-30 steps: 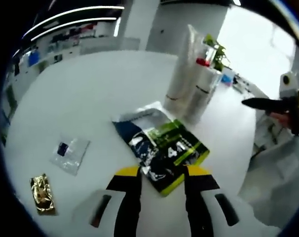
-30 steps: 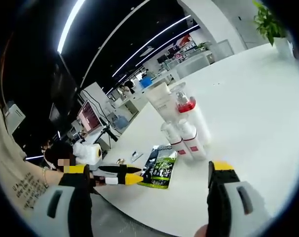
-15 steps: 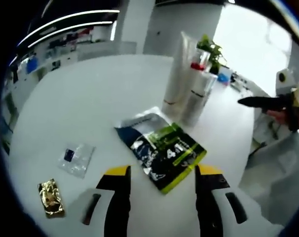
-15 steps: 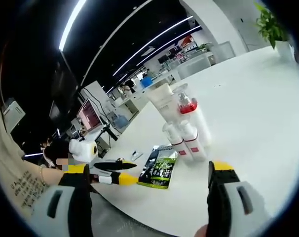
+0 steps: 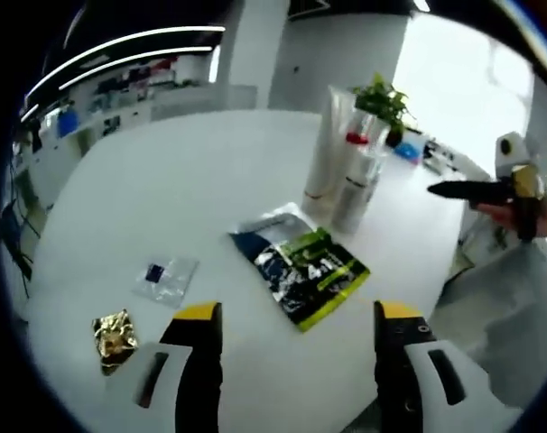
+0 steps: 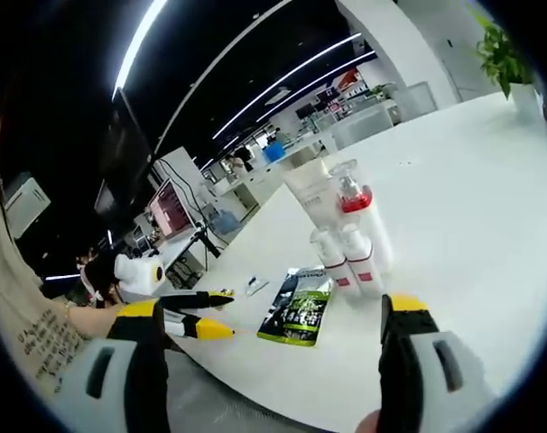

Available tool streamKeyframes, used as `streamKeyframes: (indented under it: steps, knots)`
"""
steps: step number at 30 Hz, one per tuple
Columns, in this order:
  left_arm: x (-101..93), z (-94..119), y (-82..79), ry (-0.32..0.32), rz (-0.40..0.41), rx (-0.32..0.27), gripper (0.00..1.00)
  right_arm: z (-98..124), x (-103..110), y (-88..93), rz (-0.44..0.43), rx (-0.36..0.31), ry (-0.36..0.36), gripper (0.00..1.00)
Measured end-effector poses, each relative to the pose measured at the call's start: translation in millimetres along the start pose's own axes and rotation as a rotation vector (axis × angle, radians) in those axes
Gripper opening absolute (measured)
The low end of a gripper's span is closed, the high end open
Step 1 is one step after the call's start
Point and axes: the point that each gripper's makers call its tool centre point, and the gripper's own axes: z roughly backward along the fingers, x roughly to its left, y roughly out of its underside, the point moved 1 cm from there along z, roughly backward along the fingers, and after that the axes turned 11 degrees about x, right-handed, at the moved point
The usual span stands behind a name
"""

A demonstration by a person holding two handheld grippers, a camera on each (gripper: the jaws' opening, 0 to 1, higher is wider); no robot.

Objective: Arrange the skincare products in the storage area until every visible bottle or jar stands upright without overlapping.

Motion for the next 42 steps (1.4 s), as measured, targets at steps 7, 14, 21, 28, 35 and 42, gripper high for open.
streamKeyframes:
  steps: [7, 14, 21, 28, 35, 42]
  knots:
    - [-2.8, 26, 0.8, -0.031, 0.016, -0.041, 0.76, 4, 5, -1.5, 0.007, -0.013, -0.006, 1.0]
    - [1.6, 48, 0.7, -0.054, 0.052, -0.078, 0.82, 7, 8, -0.2, 0.025, -0.008, -0.007, 1.0]
    - [8.1, 63, 6.1, -0.082, 0.073, -0.089, 0.87, 9, 10, 1.5, 0.04, -0.001, -0.003, 1.0]
    - [11.9, 75, 12.9, -0.098, 0.092, -0.094, 0.9, 10, 9, 1.2, 0.044, -0.001, 0.006, 1.0]
    - [16.8, 81, 18.8, -0.123, 0.097, -0.089, 0.92, 10, 9, 2.6, 0.039, 0.001, 0.008, 1.0]
    - [18.1, 85, 15.7, -0.133, 0.104, -0.096, 0.96, 10, 4, 3.3, 0.03, -0.003, 0.015, 1.0]
